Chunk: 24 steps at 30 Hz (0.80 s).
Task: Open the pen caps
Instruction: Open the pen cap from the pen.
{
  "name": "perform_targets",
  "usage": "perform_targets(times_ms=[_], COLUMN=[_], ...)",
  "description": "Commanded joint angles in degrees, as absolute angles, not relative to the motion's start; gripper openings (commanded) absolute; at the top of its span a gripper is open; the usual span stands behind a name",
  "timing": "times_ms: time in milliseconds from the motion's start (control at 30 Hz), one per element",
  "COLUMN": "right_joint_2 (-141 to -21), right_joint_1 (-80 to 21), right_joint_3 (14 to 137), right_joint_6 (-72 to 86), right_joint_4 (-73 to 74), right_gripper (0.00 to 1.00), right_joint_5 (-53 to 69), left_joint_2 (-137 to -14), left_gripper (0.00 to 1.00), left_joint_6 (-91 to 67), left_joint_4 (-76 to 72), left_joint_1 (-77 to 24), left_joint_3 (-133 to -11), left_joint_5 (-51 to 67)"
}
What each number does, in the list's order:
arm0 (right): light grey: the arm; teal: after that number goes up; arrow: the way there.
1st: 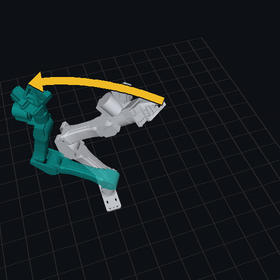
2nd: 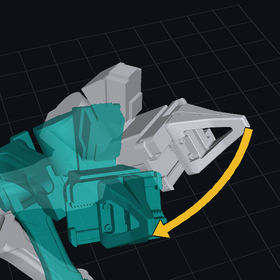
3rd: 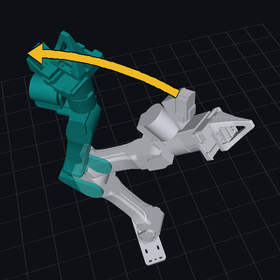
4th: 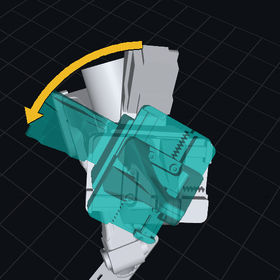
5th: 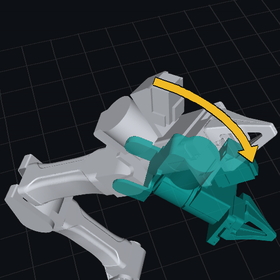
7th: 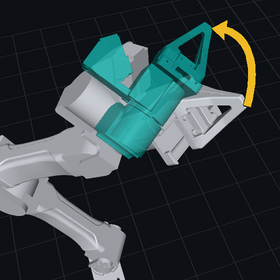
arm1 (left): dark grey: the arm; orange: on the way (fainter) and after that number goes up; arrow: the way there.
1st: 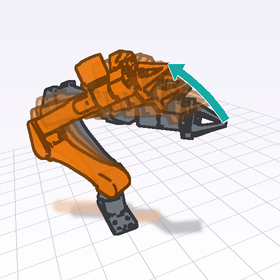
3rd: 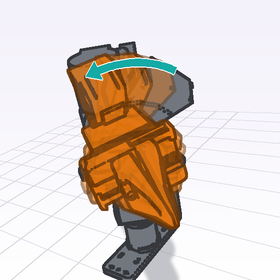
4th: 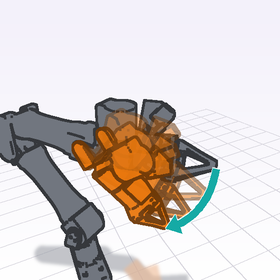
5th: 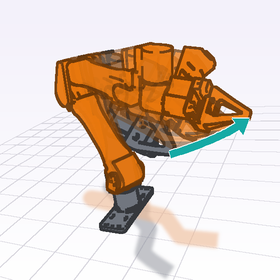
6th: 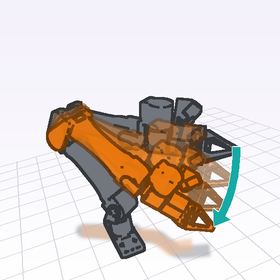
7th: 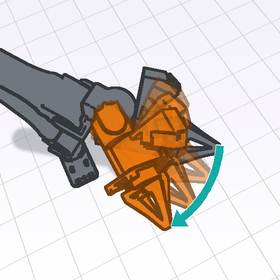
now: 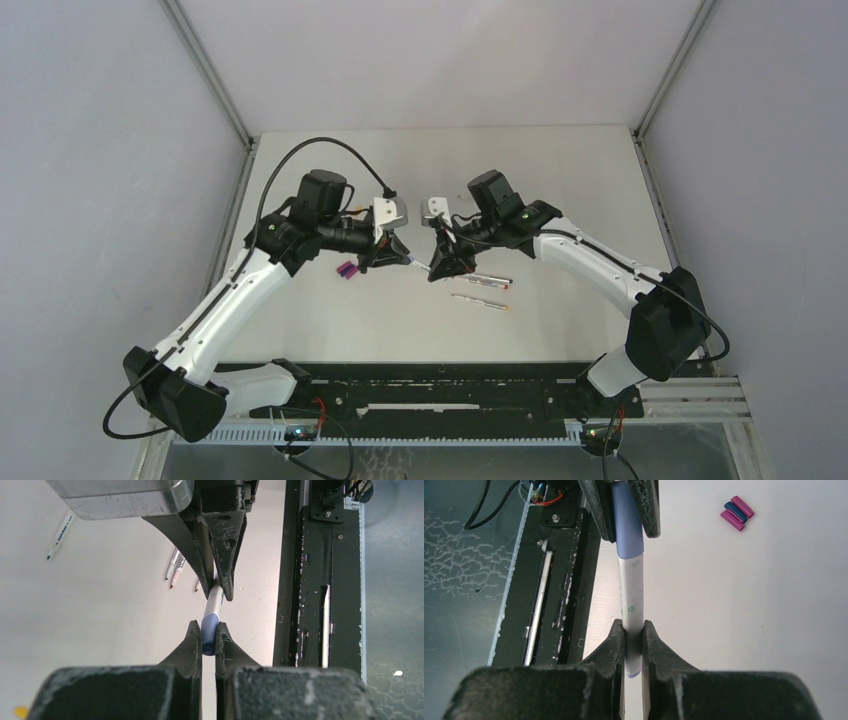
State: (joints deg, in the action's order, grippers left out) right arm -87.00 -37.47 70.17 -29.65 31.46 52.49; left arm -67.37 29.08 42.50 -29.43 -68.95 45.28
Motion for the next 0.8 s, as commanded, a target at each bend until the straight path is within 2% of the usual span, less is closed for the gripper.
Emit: perform_targets(times_ms=[0, 233, 767], right_joint_2=[-87.0, -91.8, -87.7], right_joint_1=[-36.0, -34.5, -37.1], right_joint_3=[70.2, 75.3, 68.2], right_joint_6=[-29.4, -35.2, -30.0], right_joint_4=[35.8, 44.7, 31.3], right_gripper=[0.00, 0.00, 0.00], right_joint_5=[52.4, 58.0, 38.3], left_joint_2=[-64.4, -63.4, -65.2], left_gripper=[0.00, 0.00, 0.00], left_joint_6=[30.7, 32.2, 28.4], left_joint_4=[41.3, 41.6, 41.3], left_joint_1=[-28.9, -28.9, -25.2], left_joint_3=[-67.8, -67.3, -68.6], left_joint_5=[47.4, 47.0, 49.0])
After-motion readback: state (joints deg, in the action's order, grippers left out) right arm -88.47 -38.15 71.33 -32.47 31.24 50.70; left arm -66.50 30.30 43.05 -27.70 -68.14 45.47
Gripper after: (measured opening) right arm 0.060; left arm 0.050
